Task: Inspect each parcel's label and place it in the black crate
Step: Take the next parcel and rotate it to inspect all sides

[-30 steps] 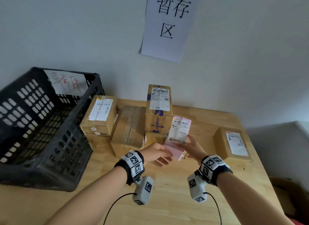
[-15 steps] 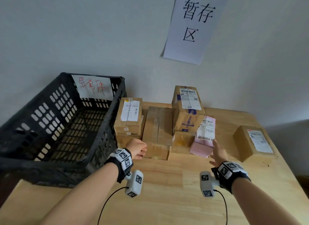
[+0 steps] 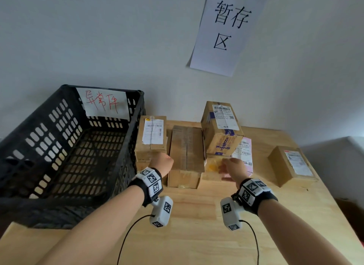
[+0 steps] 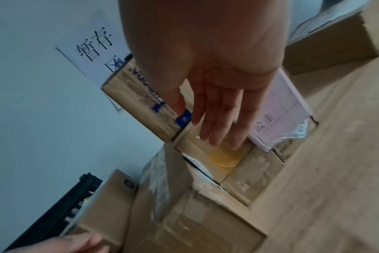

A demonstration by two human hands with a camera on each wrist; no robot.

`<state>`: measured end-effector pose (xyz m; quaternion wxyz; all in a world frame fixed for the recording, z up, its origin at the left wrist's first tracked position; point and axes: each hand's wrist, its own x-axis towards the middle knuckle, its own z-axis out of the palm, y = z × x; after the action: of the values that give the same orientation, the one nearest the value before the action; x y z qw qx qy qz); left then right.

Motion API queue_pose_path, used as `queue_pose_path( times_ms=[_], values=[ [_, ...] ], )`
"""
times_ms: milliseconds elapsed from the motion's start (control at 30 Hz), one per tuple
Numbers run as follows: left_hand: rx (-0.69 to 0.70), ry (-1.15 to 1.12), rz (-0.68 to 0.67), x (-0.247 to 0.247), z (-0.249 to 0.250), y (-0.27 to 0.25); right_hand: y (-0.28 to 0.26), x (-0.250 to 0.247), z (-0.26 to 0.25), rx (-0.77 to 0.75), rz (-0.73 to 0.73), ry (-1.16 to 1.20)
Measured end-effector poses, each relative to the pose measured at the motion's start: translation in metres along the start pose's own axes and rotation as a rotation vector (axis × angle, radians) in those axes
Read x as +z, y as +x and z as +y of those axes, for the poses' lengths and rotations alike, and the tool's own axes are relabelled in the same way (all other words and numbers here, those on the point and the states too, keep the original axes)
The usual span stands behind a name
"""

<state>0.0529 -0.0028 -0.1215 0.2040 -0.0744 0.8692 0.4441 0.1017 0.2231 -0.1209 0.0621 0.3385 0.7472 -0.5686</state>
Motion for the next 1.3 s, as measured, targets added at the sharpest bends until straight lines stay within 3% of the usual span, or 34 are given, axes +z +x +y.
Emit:
queue_pose_path(
  times_ms=[100, 200, 267, 500, 667, 767, 867, 933, 1067, 1300],
  values=[
    [0.092, -0.033, -0.050, 0.000, 0.023, 0.000, 0.005, -0.006, -0.018, -0.094, 0.177, 0.099],
    [0.161, -0.171, -0.173, 0.004, 0.052, 0.003, 0.010, -0.017, -0.034, -0.165, 0.399, 0.030],
    [0.169, -0.217, -0.250, 0.008, 0.073, 0.001, 0.012, -0.023, -0.045, -0.166, 0.454, 0.052],
    [0.175, -0.502, -0.410, 0.028, 0.118, -0.004, 0.028, -0.025, -0.054, -0.199, 0.200, 0.118],
    [0.197, -0.465, -0.340, 0.035, 0.114, -0.014, 0.012, -0.035, -0.042, -0.181, 0.185, 0.186],
    [0.122, -0.502, -0.337, 0.029, 0.108, -0.031, 0.008, -0.051, -0.031, -0.151, 0.170, 0.211],
    [-0.025, -0.555, -0.340, 0.026, 0.099, -0.047, -0.001, -0.059, -0.023, -0.146, -0.025, 0.293],
    [-0.100, -0.528, -0.325, 0.033, 0.091, -0.057, -0.011, -0.062, -0.014, -0.173, -0.175, 0.293],
    [-0.066, -0.314, -0.301, 0.047, 0.071, -0.074, -0.032, -0.070, 0.010, -0.184, -0.366, 0.212],
    [-0.148, -0.229, -0.411, 0.086, 0.034, -0.108, -0.032, -0.079, 0.066, -0.046, -0.520, 0.035]
  ],
)
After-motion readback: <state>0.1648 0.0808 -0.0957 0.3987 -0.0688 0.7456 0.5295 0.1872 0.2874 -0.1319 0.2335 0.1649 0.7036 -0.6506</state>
